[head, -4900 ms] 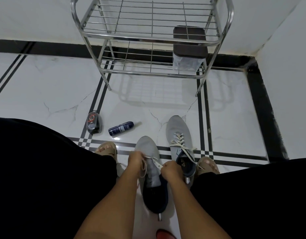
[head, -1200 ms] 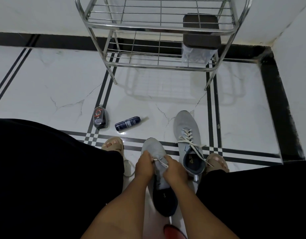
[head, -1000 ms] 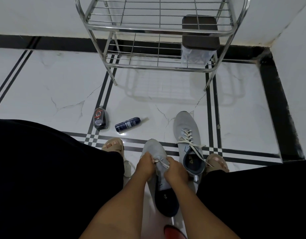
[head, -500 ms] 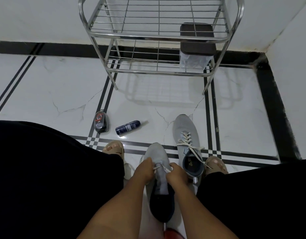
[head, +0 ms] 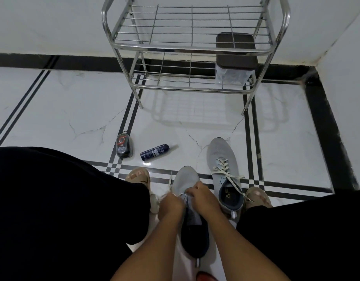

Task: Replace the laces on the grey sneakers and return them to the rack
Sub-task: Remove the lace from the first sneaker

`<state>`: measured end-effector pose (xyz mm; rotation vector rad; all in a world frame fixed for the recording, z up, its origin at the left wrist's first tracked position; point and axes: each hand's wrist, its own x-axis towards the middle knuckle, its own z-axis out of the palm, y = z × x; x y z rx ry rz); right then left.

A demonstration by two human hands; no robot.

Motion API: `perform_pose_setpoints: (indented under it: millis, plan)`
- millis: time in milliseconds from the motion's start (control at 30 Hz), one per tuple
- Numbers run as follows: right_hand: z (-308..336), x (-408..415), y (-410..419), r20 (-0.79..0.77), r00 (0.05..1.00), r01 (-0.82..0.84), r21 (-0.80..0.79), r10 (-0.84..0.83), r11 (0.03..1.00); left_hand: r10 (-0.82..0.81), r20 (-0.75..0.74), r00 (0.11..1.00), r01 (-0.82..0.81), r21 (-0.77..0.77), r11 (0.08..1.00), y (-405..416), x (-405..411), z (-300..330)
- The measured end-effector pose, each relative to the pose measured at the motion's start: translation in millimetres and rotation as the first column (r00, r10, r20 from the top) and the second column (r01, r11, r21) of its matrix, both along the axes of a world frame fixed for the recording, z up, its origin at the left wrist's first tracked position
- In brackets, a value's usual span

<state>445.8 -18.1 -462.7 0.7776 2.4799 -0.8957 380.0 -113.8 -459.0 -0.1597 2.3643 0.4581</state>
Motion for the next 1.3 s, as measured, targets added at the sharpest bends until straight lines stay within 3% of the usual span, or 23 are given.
perform_pose_setpoints:
  millis: [67,300,367,433,533,667,833,967,1100,1133,1167,1200,1267,1300]
  plan:
    - [-4,-6,4,0.004,0.989,-0.146,0.052,0.146,0.988,-0.117,0.139,0.983,0.115,0.023,0.993,-4,17,-6]
    - [-16,-14,2,-0.024,0.973,-0.223,0.121,0.228,0.967,-0.211,-0.099,0.972,0.203,-0.091,0.975,-1,19,0]
    - [-20,-18,4,-0.026,0.990,-0.135,0.062,0.137,0.989,-0.294,-0.086,0.952,0.281,-0.142,0.949,-2,22,-1]
    - [-21,-22,7,-0.014,0.998,0.062,-0.052,-0.063,0.997,-0.267,-0.067,0.961,0.259,-0.107,0.960,-3,25,-2]
    - [-22,-23,10,0.045,0.912,0.405,-0.258,-0.408,0.877,-0.128,-0.115,0.985,0.129,0.005,0.992,-2,30,3]
    - [-26,-20,12,0.086,0.794,0.586,-0.374,-0.602,0.719,0.007,-0.122,0.992,0.001,0.062,0.998,-5,23,0]
    - [-30,-16,24,0.091,0.538,0.776,-0.443,-0.838,0.449,0.003,-0.125,0.992,-0.003,0.004,1.000,-5,15,-4]
    - [17,-22,61,0.079,0.153,0.784,-0.616,-0.985,0.072,-0.073,-0.115,0.991,0.073,-0.004,0.997,-7,16,-8]
    - [79,-34,107,-0.090,-0.196,0.666,-0.744,-0.976,-0.065,-0.168,-0.116,0.979,0.164,-0.039,0.986,-9,15,-13]
    - [85,-36,109,-0.153,-0.223,0.684,-0.728,-0.963,-0.042,-0.208,-0.124,0.970,0.204,-0.046,0.978,-8,15,-13]
    - [88,-38,107,-0.226,-0.174,0.746,-0.666,-0.958,0.022,-0.244,-0.136,0.960,0.240,-0.045,0.970,-7,16,-13]
    - [88,-40,99,-0.290,-0.055,0.817,-0.564,-0.956,0.124,-0.273,-0.145,0.951,0.270,-0.036,0.962,-5,17,-13]
    - [69,-38,75,-0.331,0.333,0.857,-0.284,-0.883,0.429,-0.306,-0.159,0.939,0.309,-0.009,0.951,-1,18,-14]
    - [53,-36,62,-0.281,0.518,0.809,-0.146,-0.808,0.569,-0.312,-0.162,0.936,0.317,0.002,0.948,1,17,-14]
